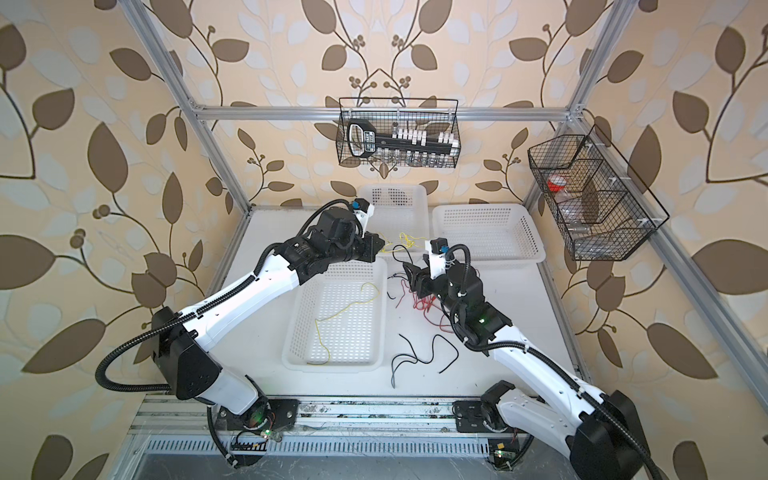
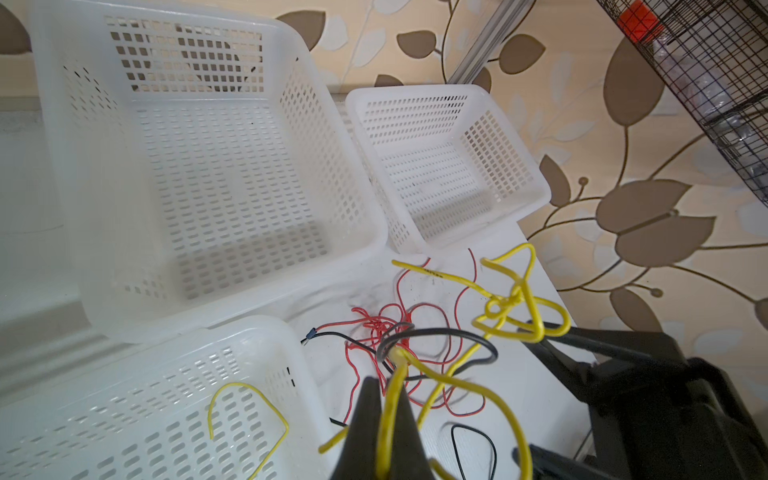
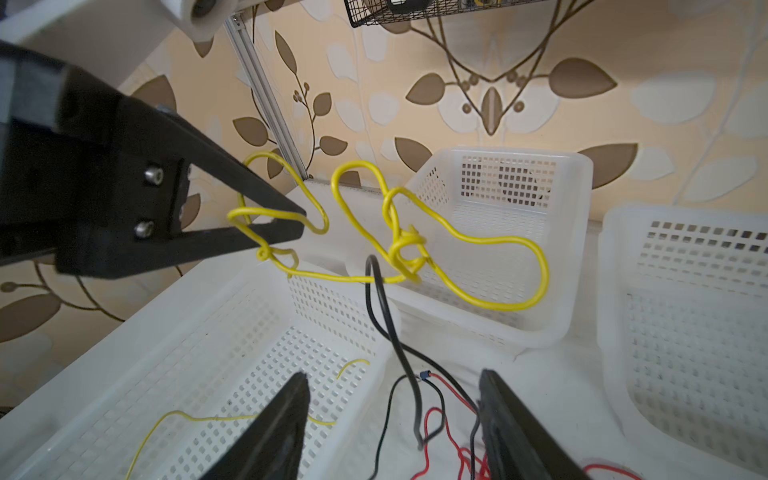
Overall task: Untangle the cables
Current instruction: 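Release red wire, grasp black wire in yellow tangle with right gripper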
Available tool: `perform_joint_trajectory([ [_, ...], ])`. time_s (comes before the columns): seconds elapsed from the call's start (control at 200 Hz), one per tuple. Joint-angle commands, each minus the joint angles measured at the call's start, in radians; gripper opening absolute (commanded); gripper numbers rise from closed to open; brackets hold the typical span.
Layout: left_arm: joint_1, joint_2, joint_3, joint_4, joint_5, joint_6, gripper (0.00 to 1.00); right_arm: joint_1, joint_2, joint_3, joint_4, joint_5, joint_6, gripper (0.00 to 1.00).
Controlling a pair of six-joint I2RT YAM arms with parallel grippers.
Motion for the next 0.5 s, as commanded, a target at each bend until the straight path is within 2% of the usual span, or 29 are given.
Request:
perform_joint_trajectory([
  [0.0, -0.007, -0.013, 0.010, 0.040, 0.034, -0.019, 0.00, 0.006, 0.050, 0.046, 0.067, 0.011, 0.001, 0.61],
  [0.12, -0.005, -0.025, -0.002, 0.042, 0.015, -0.010, 0.00, 0.005, 0.077, 0.055, 0.074, 0.018, 0.004, 0.46],
  [0.23, -0.004, -0.028, -0.009, 0.045, 0.003, -0.007, 0.00, 0.006, 0.077, 0.050, 0.080, 0.012, 0.007, 0.18],
  [0.32, -0.002, -0.029, -0.012, 0.041, -0.016, -0.005, 0.00, 0.006, 0.065, 0.050, 0.063, 0.005, -0.002, 0.02],
  [0.495, 0.006, -0.031, -0.014, 0.009, -0.079, 0.005, 0.00, 0.006, -0.021, 0.019, 0.049, 0.001, -0.015, 0.00],
])
